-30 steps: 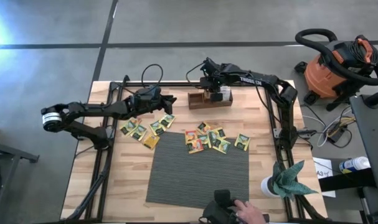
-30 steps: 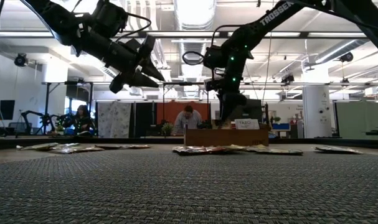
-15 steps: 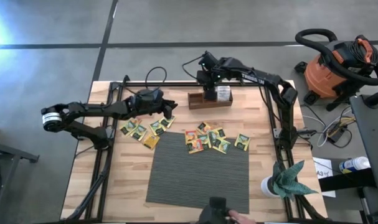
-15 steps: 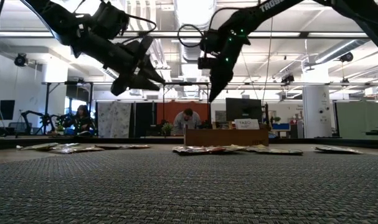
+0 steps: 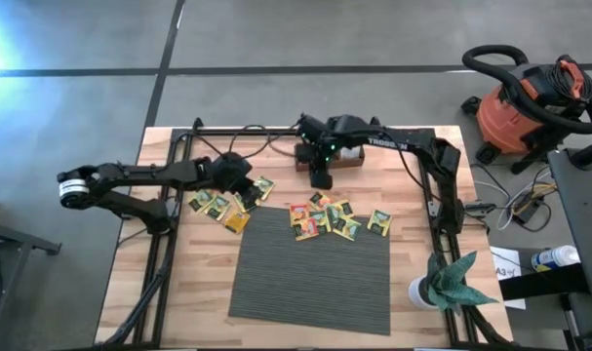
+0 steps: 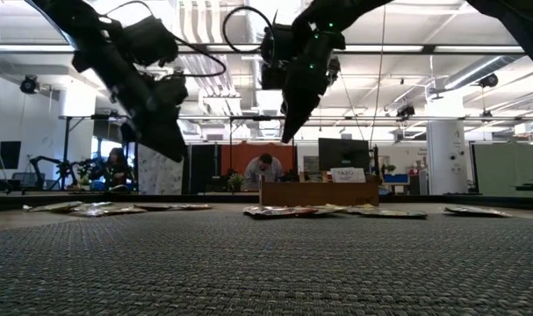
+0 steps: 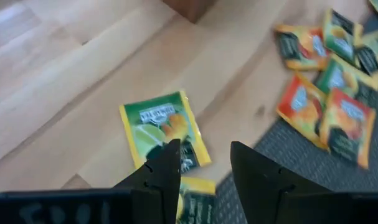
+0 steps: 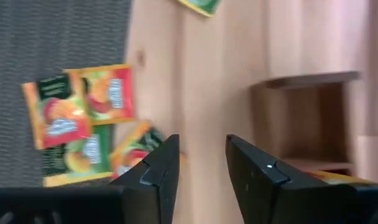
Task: Pick & Place Tea
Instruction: Put the orange tea bag into the middle section of the wooden organizer
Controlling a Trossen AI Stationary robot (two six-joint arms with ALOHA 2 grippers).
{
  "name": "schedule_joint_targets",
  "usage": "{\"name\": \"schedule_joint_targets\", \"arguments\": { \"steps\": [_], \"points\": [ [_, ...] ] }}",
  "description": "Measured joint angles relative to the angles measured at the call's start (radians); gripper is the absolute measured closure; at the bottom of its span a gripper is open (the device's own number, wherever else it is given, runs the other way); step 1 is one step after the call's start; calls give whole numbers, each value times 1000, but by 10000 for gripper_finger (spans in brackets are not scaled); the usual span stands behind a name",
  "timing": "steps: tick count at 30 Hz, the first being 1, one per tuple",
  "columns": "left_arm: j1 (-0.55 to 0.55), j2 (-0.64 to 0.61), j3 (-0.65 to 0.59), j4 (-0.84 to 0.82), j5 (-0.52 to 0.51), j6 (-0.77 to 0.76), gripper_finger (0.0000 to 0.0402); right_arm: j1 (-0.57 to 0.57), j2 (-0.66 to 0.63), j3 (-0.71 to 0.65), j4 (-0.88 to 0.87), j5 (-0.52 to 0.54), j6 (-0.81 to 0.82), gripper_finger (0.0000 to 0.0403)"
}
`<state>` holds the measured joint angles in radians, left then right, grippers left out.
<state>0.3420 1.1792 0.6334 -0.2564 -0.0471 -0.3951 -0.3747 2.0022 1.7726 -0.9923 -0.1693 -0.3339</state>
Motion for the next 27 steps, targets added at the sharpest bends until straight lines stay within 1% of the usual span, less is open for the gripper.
{"name": "schedule_joint_targets", "arguments": {
  "steps": [6,10,16,20,23,27],
  "points": [
    [-51,-70,0,-40,-11,61,268,72,-7,-3,-8,2,114,290],
    [-65,-98,-13,-38,-28,92,268,110,-40,-30,-12,6,211,296],
    [-65,-136,-91,-28,-29,114,268,172,-119,-132,-22,24,391,302],
    [-67,-192,-163,-20,-12,96,268,228,-151,-210,-4,41,539,302],
    [-70,-248,-210,-9,31,82,268,284,-152,-251,42,35,646,298],
    [-72,-310,-260,47,133,95,268,371,-151,-299,170,38,734,294]
  ]
}}
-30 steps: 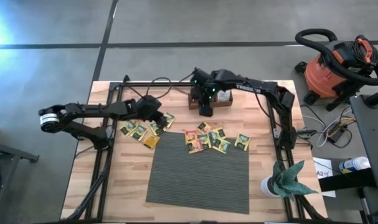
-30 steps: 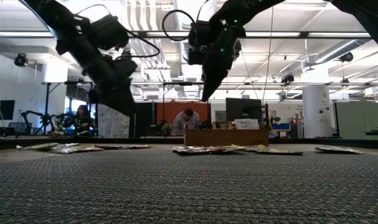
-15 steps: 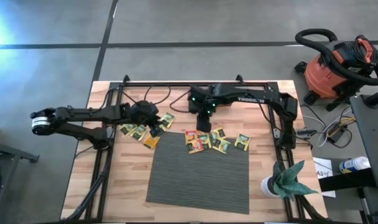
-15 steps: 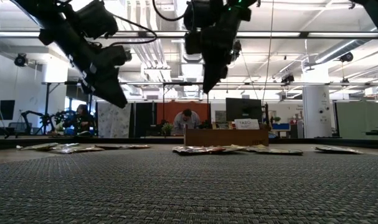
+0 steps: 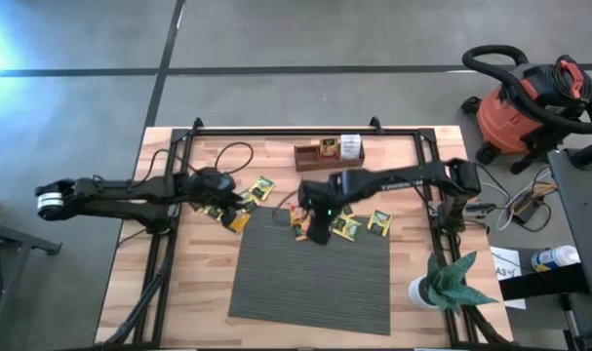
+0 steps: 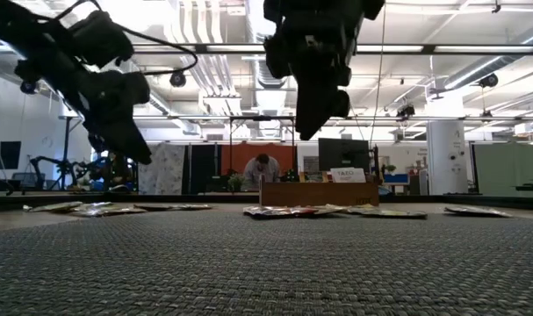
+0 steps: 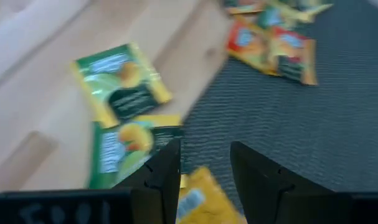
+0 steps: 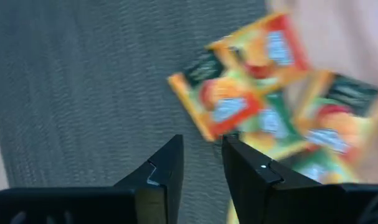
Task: Pick & Place Tea
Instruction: Put the orange tea bag into the middle section of the wooden organizer
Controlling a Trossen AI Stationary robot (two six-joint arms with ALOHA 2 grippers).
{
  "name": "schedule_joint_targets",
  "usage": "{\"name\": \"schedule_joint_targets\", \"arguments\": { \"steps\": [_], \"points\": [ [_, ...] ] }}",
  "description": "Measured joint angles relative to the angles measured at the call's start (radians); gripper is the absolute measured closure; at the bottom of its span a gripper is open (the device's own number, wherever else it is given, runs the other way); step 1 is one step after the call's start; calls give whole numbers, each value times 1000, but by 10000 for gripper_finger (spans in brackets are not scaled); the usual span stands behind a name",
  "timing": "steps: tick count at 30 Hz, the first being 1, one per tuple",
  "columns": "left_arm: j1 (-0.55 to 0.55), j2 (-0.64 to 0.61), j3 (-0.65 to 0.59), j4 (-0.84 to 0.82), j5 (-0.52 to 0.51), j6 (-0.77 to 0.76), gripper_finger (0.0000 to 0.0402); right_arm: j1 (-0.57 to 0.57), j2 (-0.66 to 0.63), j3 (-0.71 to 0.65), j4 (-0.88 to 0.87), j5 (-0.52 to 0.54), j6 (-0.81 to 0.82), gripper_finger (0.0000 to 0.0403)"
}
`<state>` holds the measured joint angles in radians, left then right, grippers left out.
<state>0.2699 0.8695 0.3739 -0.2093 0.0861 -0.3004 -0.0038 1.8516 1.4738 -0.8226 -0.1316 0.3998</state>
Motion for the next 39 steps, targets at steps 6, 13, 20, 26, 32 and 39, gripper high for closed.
{"name": "schedule_joint_targets", "arguments": {
  "steps": [6,13,20,26,32,39],
  "points": [
    [-2,8,-79,250,213,-40,268,95,9,-37,83,76,4,297],
    [-54,174,-84,517,219,-117,268,98,15,-103,144,75,30,298],
    [-107,439,53,563,174,-109,268,95,16,-195,259,47,64,298],
    [-111,641,177,557,95,-118,268,95,17,-262,366,56,72,298],
    [-113,747,271,540,98,-165,268,94,18,-334,446,136,72,298],
    [-115,790,285,531,99,-207,268,83,17,-413,588,158,73,298]
  ]
}}
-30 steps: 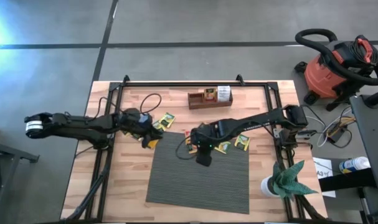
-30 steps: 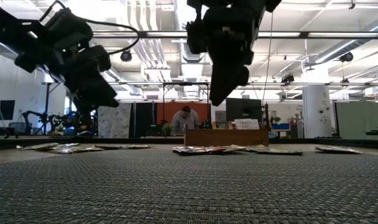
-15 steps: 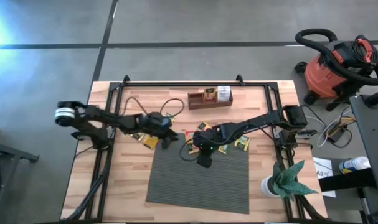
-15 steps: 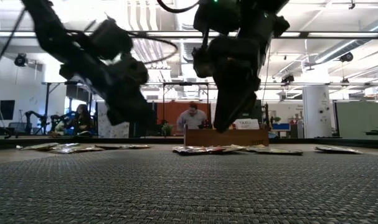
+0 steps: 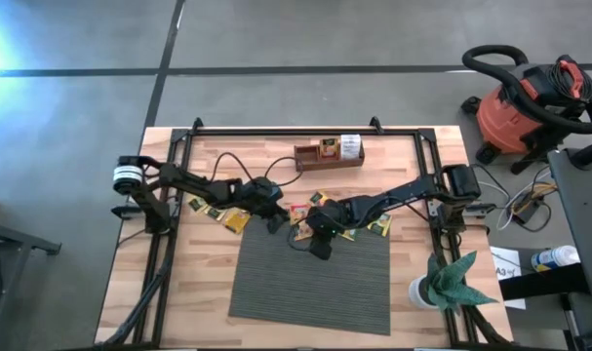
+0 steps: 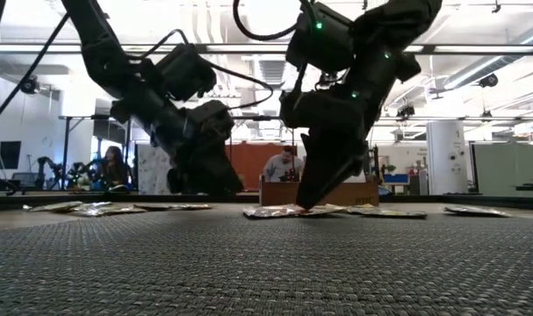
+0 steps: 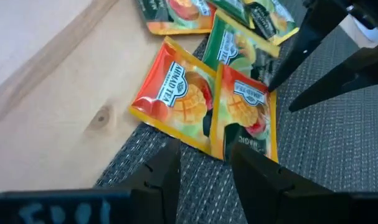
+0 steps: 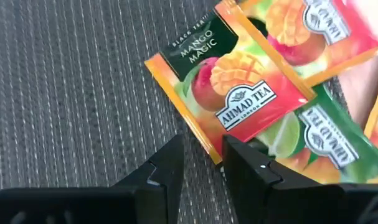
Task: Pick & Place Tea
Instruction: Put the orange tea bag into the middle section of the wooden organizer
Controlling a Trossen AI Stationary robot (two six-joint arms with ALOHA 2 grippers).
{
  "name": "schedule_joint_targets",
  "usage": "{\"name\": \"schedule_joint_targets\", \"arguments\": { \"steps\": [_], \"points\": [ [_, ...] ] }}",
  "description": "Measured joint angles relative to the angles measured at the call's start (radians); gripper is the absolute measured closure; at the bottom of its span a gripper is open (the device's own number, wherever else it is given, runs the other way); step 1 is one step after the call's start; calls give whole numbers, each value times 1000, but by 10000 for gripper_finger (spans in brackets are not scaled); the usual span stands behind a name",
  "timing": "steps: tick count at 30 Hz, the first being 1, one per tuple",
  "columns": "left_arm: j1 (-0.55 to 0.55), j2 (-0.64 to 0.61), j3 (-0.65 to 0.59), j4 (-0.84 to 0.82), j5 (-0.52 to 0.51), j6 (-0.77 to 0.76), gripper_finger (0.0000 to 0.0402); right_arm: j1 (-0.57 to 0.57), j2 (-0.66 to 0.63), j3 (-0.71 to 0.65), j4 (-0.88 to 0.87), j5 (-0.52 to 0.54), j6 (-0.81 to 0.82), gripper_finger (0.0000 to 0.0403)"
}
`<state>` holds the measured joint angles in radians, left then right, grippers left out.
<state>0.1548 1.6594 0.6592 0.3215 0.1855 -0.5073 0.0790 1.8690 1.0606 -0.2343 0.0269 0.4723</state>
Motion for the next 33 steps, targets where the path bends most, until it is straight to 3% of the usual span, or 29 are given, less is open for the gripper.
{"name": "schedule_joint_targets", "arguments": {
  "steps": [10,33],
  "points": [
    [-25,25,-10,-2,26,-54,268,-6,-3,-63,69,0,0,298],
    [-52,75,-9,76,61,-170,268,-28,-2,-68,123,1,-1,298]
  ]
}}
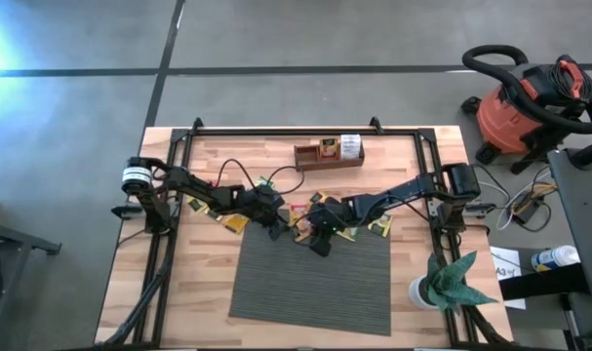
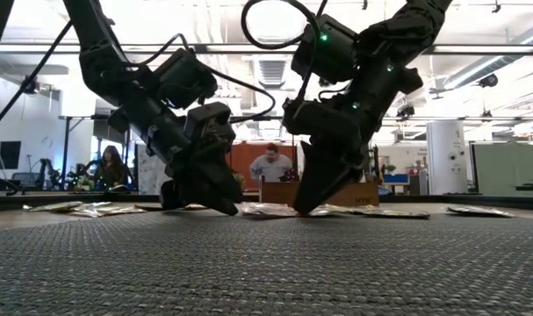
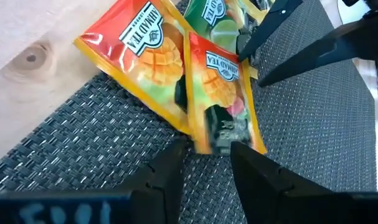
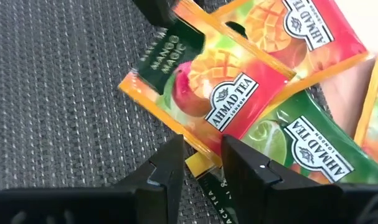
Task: Pick & Place Tea
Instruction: Put the orange tea bag into the middle section of the wooden organizer
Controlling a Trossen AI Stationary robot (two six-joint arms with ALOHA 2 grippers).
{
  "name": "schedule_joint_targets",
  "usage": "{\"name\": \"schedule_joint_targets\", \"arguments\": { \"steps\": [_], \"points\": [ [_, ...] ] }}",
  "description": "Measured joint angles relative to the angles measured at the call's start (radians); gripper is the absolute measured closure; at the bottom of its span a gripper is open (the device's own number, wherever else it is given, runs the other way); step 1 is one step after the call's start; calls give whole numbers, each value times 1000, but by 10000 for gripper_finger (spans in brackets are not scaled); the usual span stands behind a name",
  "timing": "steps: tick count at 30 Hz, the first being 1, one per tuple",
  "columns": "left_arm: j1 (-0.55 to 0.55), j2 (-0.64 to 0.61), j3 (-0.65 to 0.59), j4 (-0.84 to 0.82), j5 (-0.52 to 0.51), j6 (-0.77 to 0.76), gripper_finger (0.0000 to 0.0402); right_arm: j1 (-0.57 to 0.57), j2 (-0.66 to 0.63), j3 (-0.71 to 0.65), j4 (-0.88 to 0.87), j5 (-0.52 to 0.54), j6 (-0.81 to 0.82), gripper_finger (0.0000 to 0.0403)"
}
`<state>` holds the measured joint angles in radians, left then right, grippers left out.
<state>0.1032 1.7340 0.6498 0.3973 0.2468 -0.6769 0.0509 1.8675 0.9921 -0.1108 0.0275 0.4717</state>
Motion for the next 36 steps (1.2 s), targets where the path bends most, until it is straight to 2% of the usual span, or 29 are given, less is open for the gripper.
{"name": "schedule_joint_targets", "arguments": {
  "steps": [9,24,28,34,36],
  "points": [
    [-4,7,4,69,3,-56,268,0,0,-33,69,1,50,298],
    [-9,51,67,70,23,-25,272,-3,2,-21,88,1,52,298],
    [-8,50,68,37,24,3,304,-4,2,-21,86,0,51,298],
    [-8,34,75,-20,19,66,389,-5,-15,-1,84,1,44,298],
    [-8,10,82,-48,2,110,396,-9,-32,5,77,0,25,298]
  ]
}}
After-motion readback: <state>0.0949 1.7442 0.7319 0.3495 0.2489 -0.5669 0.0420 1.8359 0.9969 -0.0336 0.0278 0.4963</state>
